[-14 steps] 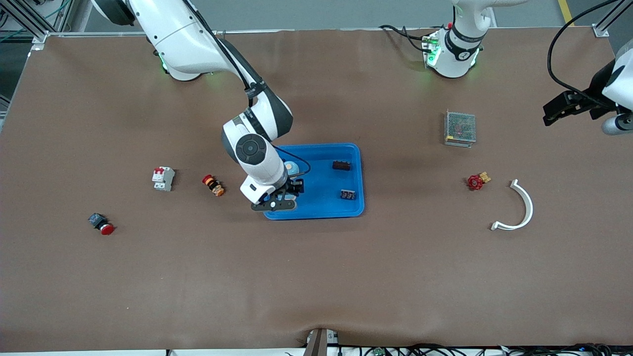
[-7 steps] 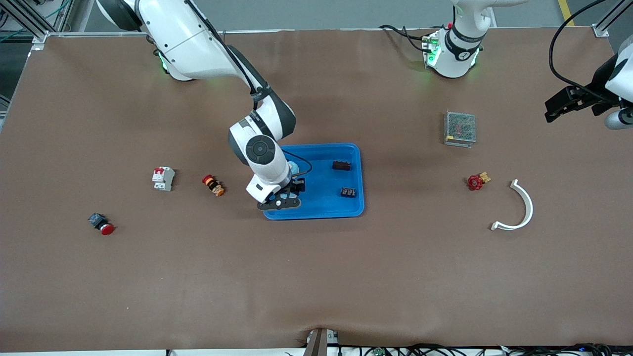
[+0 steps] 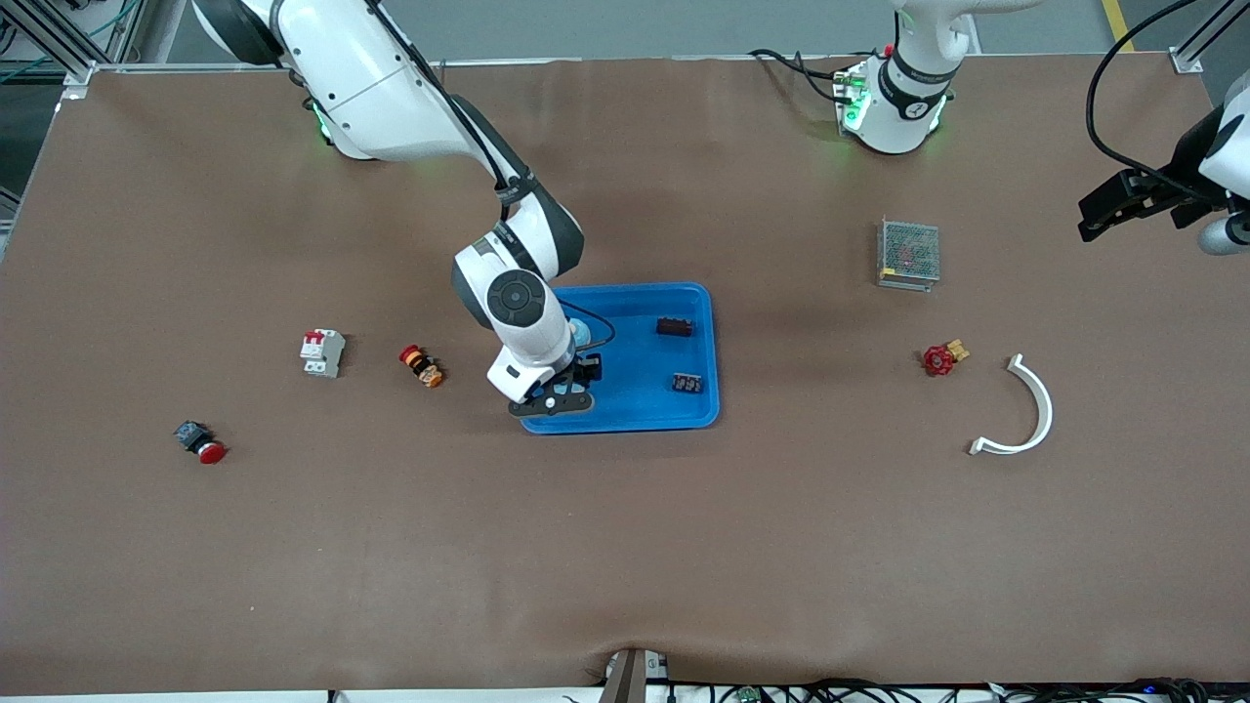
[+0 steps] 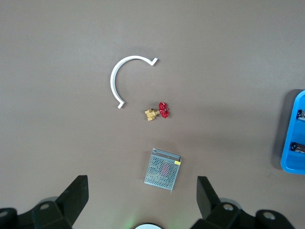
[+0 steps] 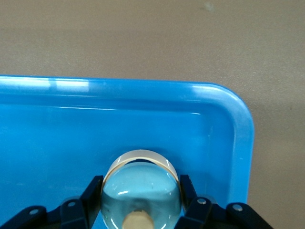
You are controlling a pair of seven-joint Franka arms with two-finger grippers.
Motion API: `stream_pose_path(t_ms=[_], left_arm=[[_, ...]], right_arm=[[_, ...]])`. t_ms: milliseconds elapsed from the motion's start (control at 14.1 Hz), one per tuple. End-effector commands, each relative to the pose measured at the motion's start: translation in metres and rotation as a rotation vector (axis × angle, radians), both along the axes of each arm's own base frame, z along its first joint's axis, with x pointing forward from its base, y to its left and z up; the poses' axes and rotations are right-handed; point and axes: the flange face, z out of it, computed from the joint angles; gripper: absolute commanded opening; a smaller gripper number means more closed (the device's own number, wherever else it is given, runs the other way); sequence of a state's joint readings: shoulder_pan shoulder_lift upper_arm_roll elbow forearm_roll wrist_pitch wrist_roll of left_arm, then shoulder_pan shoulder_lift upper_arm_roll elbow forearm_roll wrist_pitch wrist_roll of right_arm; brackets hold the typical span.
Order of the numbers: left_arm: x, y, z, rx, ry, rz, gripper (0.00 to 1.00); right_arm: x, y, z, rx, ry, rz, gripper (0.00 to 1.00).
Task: Place electrolytic capacitor and blue bell in tray
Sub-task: 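Set the bell in the tray while the left gripper returns to rest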
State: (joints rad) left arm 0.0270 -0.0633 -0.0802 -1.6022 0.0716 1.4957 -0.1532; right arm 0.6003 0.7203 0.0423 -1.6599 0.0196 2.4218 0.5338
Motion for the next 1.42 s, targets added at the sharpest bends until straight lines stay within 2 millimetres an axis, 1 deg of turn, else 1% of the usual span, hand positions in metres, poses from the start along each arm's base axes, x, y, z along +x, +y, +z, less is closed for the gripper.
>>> stream_pose_path(t_ms=[0, 142, 284, 354, 425, 496, 638, 851, 922, 992, 1063, 1134, 1347], left_arm=[[-0.003, 0.002, 0.006, -0.018, -0.011, -0.01, 1.0], [-0.002, 0.002, 0.005, -0.018, -0.007, -0.01, 1.0], [0.001, 0.002, 0.006, -0.018, -0.012, -0.012, 1.0], [0.001, 0.002, 0.005, -0.018, -0.009, -0.012, 1.0], [0.001, 0.002, 0.005, -0.018, -0.009, -0.013, 1.0], [0.001, 0.002, 0.005, -0.018, -0.009, -0.015, 1.0], [0.001, 0.002, 0.004, -0.018, -0.007, -0.013, 1.0], [0.001, 0.002, 0.004, -0.018, -0.007, -0.013, 1.0], [0.001, 0.001, 0.004, -0.017, -0.007, -0.015, 1.0], [0.002, 0.001, 0.003, -0.012, -0.004, -0.016, 1.0], [0.002, 0.0, 0.003, -0.014, -0.004, -0.016, 1.0], [0.001, -0.001, 0.002, -0.014, -0.003, -0.019, 1.0], [0.001, -0.001, 0.002, -0.014, -0.003, -0.021, 1.0]], right_arm=[[-0.001, 0.004, -0.004, -0.008, -0.018, 0.0, 0.53], [-0.002, 0.005, -0.007, -0.009, -0.016, 0.002, 0.53], [-0.003, 0.005, -0.008, -0.009, -0.016, 0.003, 0.57], [-0.003, 0.006, -0.008, -0.008, -0.018, 0.003, 0.65], [-0.003, 0.005, -0.009, -0.008, -0.017, 0.003, 0.86], [-0.002, 0.005, -0.008, -0.008, -0.017, 0.002, 1.0], [-0.001, 0.004, -0.007, -0.009, -0.016, 0.0, 1.0], [0.003, 0.0, 0.003, -0.009, -0.015, -0.004, 1.0], [0.003, -0.001, 0.013, -0.015, -0.006, -0.005, 1.0], [0.001, -0.001, 0.027, -0.032, 0.017, -0.004, 1.0], [0.0, -0.003, 0.045, -0.043, 0.03, -0.004, 1.0], [-0.001, -0.005, 0.069, -0.05, 0.038, -0.007, 1.0], [-0.012, -0.01, 0.12, -0.073, 0.069, -0.004, 1.0]])
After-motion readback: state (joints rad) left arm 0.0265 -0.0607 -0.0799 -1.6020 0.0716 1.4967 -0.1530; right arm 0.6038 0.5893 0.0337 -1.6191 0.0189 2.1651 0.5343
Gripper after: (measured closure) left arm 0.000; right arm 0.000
